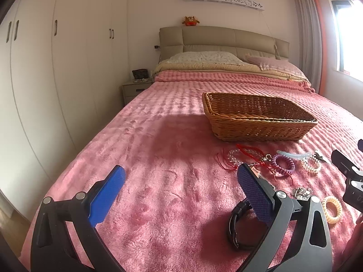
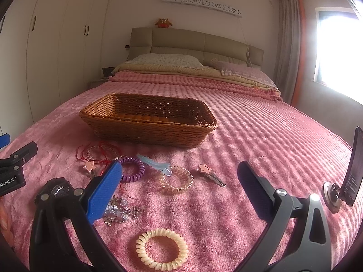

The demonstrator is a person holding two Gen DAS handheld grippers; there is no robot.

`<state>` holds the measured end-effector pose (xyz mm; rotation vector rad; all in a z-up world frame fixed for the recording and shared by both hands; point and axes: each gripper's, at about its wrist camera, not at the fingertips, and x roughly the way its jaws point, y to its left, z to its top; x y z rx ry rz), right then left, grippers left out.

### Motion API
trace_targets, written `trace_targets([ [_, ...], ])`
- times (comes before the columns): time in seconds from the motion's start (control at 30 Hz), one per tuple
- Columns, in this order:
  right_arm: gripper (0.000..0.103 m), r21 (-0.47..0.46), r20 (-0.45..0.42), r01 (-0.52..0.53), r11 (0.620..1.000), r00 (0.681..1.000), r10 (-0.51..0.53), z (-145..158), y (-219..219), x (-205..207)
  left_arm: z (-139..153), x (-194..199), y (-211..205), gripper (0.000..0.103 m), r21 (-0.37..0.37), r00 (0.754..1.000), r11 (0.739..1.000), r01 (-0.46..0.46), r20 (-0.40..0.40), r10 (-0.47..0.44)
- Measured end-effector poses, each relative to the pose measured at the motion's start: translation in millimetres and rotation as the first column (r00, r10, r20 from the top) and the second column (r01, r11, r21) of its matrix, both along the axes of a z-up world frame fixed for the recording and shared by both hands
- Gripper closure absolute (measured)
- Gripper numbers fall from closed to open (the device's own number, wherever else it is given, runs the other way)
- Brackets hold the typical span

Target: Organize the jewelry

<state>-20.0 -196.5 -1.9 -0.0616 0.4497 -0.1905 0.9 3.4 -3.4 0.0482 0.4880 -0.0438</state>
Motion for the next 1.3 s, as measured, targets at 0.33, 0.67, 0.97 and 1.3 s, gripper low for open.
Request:
trace_targets([
  [0.33,0.006,0.001,-0.001,0.001,1.000,1.000,-0.001,-0.3,0.0,0.2,0.1,-1.4,-0.5,0.007,-0.007,1.000,1.000,0.004,0.001,-0.004],
  [0.67,0.006,0.005,-0.004,0.006,1.000,1.000,-0.006,-1.3,-0.1,-0.1,-1.7,0.9,1.6,0.007,-0.014,1.000,1.000,-0.002,-0.011,0.001],
  [0.97,0.006,0.006,-0.005,0.005,1.000,1.000,-0.005,-1.5,-0.1,-0.4,-1.2,1.1,2.4,0.007,-0.017,1.000,1.000,-0.004,-0.015,0.003],
  [1.3,0.006,0.006,-0.007,0.006,1.000,1.000,-0.006,-1.9,-0.5,0.2,-1.2,1.1,2.4,0.007,-0.018,1.000,1.000,-0.004,-0.017,0.004],
])
